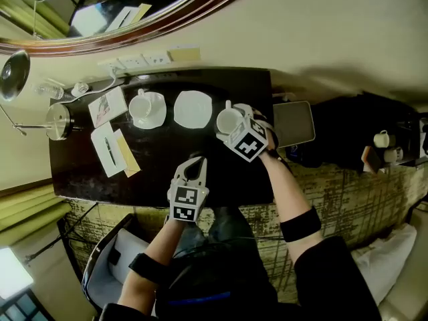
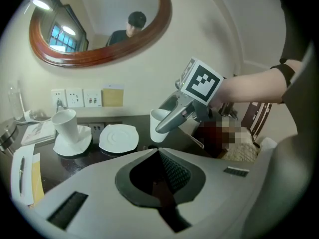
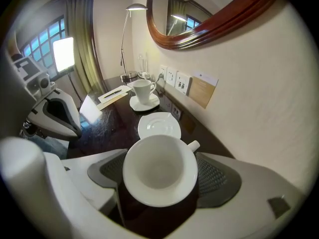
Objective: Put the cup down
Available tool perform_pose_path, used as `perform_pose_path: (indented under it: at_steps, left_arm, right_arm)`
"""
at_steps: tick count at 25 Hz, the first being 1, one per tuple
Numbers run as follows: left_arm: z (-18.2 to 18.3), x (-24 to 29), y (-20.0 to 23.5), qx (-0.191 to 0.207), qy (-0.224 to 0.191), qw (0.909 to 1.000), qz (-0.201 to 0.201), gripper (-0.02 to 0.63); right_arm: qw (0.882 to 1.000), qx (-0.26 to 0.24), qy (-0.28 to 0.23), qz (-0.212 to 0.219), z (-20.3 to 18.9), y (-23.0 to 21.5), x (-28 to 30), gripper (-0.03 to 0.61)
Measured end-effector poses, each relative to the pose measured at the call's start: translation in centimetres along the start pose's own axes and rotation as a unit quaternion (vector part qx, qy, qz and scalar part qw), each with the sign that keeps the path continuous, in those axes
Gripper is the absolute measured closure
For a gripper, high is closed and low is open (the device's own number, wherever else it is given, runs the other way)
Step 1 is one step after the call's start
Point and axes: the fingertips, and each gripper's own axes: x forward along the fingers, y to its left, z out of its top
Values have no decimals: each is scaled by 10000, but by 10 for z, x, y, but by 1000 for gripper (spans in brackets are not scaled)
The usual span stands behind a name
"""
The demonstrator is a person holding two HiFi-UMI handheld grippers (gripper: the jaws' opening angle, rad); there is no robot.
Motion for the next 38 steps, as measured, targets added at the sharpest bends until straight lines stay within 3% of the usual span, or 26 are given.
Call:
perform_pose_path:
  at_steps: [14,23,31,38]
  left_arm:
    - [6,-14,60,-333,-180,9982,456,611]
    - [-3,-22,82,-489,-196,9968,606,611]
    - [-2,-25,87,-530,-217,9963,636,611]
    - [-3,-27,88,-543,-237,9960,670,611]
  right_arm:
    - [9975,-554,-286,339,109,7,59,142]
    - [9969,-528,-44,581,104,18,94,141]
    - [9974,-527,-229,441,113,11,91,137]
    - [9977,-471,-381,309,118,7,88,95]
